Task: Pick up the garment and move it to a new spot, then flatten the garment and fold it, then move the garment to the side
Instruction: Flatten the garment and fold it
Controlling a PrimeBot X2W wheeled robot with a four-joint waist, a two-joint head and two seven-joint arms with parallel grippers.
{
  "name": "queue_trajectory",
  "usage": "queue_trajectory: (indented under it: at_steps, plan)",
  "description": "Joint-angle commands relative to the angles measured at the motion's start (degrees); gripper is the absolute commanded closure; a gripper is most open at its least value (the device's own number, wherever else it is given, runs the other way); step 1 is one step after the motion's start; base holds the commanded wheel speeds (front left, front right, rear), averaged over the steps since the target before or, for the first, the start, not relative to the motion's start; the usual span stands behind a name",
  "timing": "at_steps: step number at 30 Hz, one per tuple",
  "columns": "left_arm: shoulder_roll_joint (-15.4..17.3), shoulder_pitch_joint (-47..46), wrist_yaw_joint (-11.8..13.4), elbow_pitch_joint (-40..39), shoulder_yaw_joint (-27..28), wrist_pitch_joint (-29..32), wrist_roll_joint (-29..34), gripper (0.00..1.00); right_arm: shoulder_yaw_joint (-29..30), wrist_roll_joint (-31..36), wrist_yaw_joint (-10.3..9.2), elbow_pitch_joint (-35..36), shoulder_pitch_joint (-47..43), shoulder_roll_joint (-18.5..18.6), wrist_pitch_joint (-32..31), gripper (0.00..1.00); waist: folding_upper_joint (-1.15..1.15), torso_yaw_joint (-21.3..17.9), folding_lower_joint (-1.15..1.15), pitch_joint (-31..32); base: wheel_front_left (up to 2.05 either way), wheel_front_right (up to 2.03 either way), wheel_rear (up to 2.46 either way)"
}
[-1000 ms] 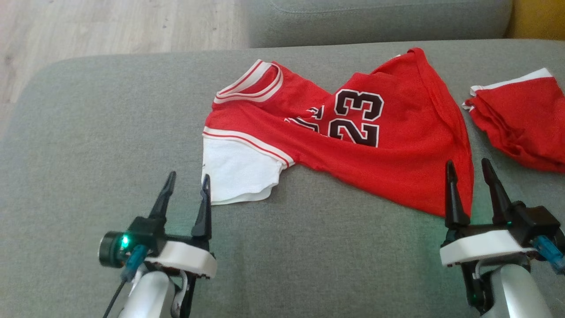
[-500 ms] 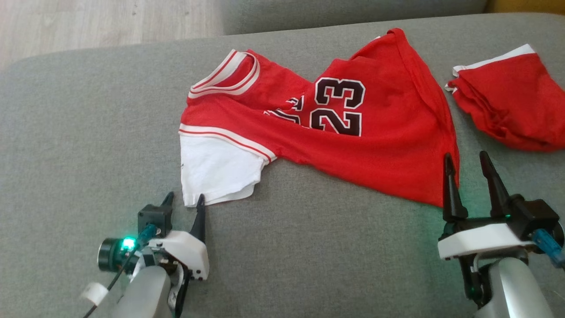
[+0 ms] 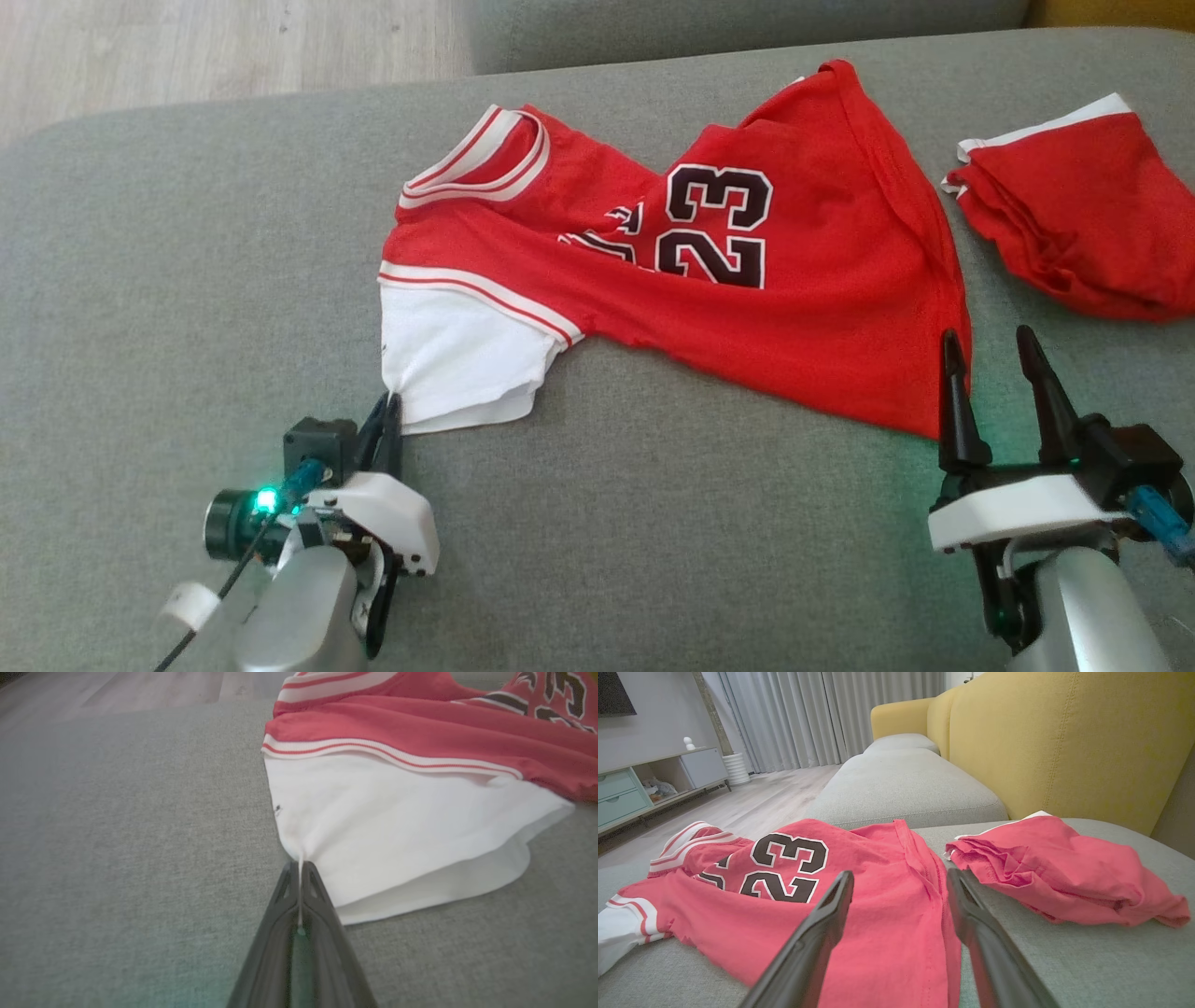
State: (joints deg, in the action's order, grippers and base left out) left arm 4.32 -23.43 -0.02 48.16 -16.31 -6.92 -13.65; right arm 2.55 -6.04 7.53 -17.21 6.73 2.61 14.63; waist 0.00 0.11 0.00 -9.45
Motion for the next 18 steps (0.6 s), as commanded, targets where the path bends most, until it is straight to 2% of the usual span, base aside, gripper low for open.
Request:
queue_trajectory:
  at_steps: [1, 9, 18]
  plan:
    - [1.07, -1.95, 0.12, -0.99, 2.06, -1.87, -0.57, 1.00, -1.06, 0.20, -0.04, 1.32, 1.56, 0.27, 0.37, 0.00, 0.00, 0.09, 0.00, 0.21, 0.00, 0.00, 0.00]
    - [1.06, -1.88, 0.20, -5.95, 2.77, -7.07, -1.08, 1.00, 0.17, 0.78, -0.04, -3.03, 0.06, 0.27, 0.37, 0.00, 0.00, 0.37, 0.00, 1.44, 0.00, 0.00, 0.00]
    - [0.96, 2.35, 1.09, -21.41, 4.26, -8.06, 0.85, 1.00, 3.12, -0.21, -0.04, -13.33, 1.31, 0.27, -0.16, 0.00, 0.00, 1.13, 0.00, 2.76, 0.00, 0.00, 0.00]
